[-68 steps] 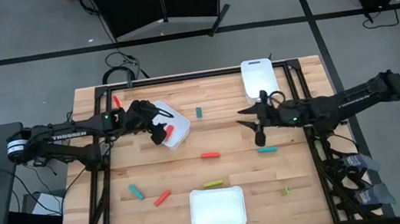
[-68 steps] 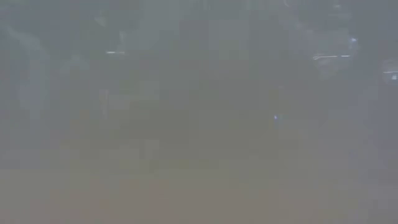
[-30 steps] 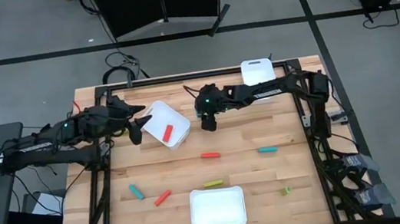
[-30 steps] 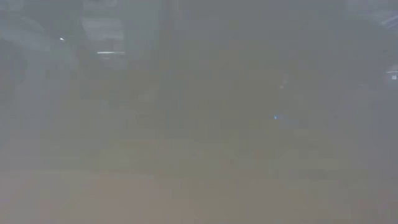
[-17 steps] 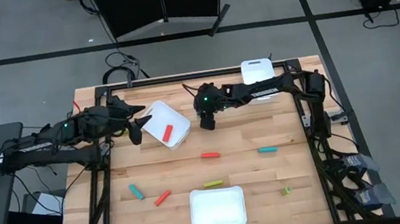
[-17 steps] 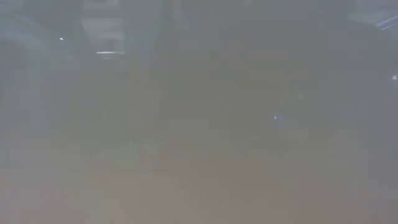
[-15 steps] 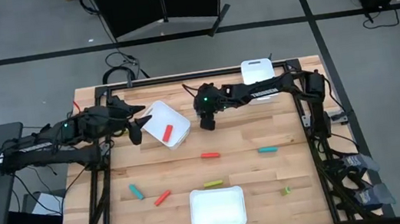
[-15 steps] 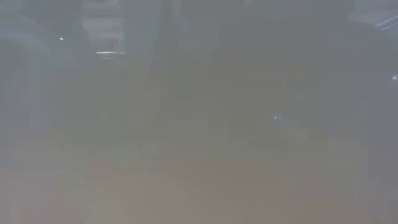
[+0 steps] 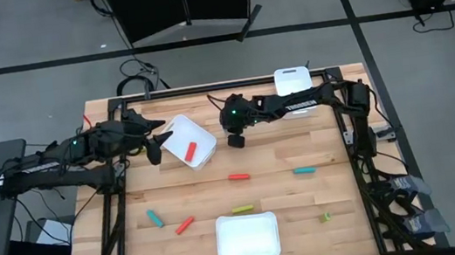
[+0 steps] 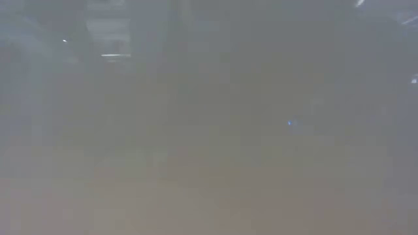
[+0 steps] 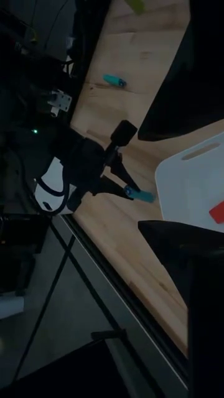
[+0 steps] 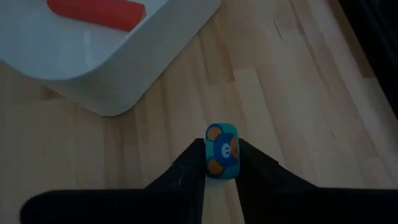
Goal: Sort blocks
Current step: Put the top blue block into the bottom bin
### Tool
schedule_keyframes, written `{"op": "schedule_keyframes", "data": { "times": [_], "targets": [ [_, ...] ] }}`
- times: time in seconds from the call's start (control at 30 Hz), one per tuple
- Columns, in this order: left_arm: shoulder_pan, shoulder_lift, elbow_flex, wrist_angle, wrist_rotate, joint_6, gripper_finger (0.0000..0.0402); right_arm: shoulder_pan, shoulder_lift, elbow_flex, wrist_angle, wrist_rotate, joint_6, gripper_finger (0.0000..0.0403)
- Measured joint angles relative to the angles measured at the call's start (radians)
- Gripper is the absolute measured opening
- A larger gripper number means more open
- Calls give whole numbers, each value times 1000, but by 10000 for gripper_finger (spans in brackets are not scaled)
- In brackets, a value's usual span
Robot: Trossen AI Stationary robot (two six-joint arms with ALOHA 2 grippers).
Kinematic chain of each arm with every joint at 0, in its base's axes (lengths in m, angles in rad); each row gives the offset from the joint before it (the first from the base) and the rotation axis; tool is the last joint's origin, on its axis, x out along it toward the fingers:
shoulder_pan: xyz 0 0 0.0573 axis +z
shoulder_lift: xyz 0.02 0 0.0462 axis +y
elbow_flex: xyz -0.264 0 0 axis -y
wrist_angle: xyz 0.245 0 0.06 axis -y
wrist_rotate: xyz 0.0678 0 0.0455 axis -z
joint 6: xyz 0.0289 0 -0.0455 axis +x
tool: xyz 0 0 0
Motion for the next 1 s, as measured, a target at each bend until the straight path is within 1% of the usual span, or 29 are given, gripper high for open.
{"op": "schedule_keyframes", "data": {
  "times": [0.1,0.2,0.23,0.33,0.4,0.47,0.63,0.73,0.87,0.93,1.0],
  "targets": [
    [0,0,0,-1,0,-1,227,4,-39,-2,-18,0,-10,74],
    [-1,0,0,-3,0,-7,227,19,-125,-2,-46,-2,-13,74],
    [-3,0,0,-7,0,-10,227,28,-160,-2,-55,-17,-13,74],
    [-5,0,0,-27,0,-23,227,77,-263,-2,-65,-131,3,74],
    [-5,2,0,-51,0,-31,227,134,-318,-1,-61,-209,17,74],
    [-5,3,0,-71,0,-37,227,211,-348,0,-63,-251,21,74],
    [-5,15,0,-90,-1,-83,227,425,-341,-2,-76,-272,52,74],
    [-5,31,0,-99,-10,-122,227,531,-335,-2,-96,-275,92,74],
    [-3,79,0,-145,-55,-189,224,635,-317,-2,-89,-268,182,77],
    [-3,113,0,-178,-66,-210,219,678,-297,-1,-79,-234,225,78],
    [-3,147,0,-195,-76,-220,214,709,-260,-1,-84,-222,278,78]
  ]
}}
